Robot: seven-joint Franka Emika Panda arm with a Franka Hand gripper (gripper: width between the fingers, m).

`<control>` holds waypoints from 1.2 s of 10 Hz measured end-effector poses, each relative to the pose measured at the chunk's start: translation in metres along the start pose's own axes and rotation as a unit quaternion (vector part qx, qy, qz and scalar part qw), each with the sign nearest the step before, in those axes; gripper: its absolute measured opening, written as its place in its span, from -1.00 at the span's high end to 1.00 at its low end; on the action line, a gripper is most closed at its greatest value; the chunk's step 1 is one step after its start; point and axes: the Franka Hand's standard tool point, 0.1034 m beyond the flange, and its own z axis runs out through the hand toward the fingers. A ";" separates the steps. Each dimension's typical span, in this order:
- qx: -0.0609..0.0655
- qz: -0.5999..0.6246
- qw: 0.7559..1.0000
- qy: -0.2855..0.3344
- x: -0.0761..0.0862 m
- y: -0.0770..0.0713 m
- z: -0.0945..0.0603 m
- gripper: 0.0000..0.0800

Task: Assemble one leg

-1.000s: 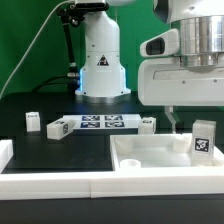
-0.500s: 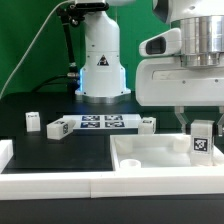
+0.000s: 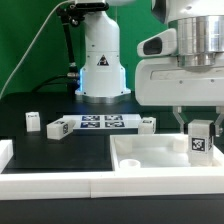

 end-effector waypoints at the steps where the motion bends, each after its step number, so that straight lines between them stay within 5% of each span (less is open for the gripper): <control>1: 0.001 0.071 0.997 -0.003 -0.001 0.000 0.000 0.26; 7: 0.002 0.376 0.927 -0.007 -0.003 -0.001 0.000 0.26; 10: -0.010 0.502 0.865 -0.012 -0.004 0.000 0.001 0.26; 12: -0.015 0.536 0.844 -0.006 -0.001 0.004 0.000 0.26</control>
Offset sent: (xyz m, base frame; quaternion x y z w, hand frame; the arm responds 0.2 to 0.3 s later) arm -0.0048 -0.0034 -0.0075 -0.0166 0.0258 0.2837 0.9584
